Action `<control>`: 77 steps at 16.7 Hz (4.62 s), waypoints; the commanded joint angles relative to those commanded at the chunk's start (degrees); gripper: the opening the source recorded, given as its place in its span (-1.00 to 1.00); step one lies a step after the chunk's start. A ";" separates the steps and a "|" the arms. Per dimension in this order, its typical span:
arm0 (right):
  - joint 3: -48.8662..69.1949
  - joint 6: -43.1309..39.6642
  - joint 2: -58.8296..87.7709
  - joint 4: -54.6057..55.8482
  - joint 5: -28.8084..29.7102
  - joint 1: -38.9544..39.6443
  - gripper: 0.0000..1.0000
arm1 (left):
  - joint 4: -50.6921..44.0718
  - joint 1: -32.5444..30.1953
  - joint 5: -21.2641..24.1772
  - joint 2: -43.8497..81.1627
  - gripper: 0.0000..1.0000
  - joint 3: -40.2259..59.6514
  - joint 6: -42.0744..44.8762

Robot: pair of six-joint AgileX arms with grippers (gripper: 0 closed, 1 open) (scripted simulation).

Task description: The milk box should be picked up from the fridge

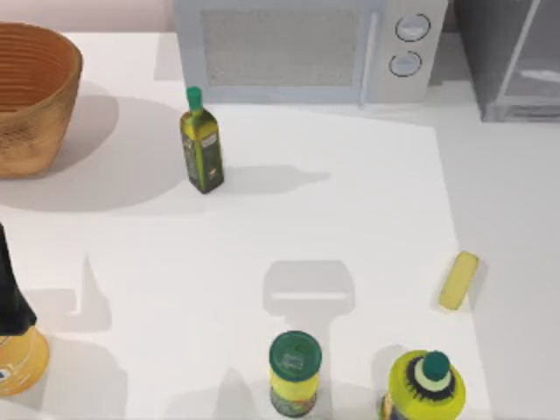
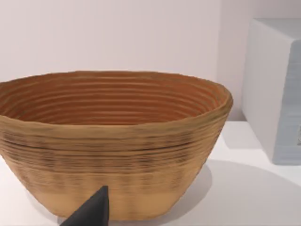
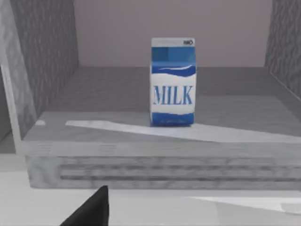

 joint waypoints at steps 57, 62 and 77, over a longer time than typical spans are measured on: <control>64.50 -0.63 37.47 -27.24 19.70 18.46 -1.00 | 0.00 0.00 0.00 0.00 1.00 0.00 0.00; 64.45 -0.56 37.35 -27.24 19.71 18.27 -1.00 | 0.00 0.00 0.00 0.00 1.00 0.00 0.00; 60.33 -0.35 26.47 -32.02 18.92 17.63 -1.00 | 0.00 0.00 0.00 0.00 1.00 0.00 0.00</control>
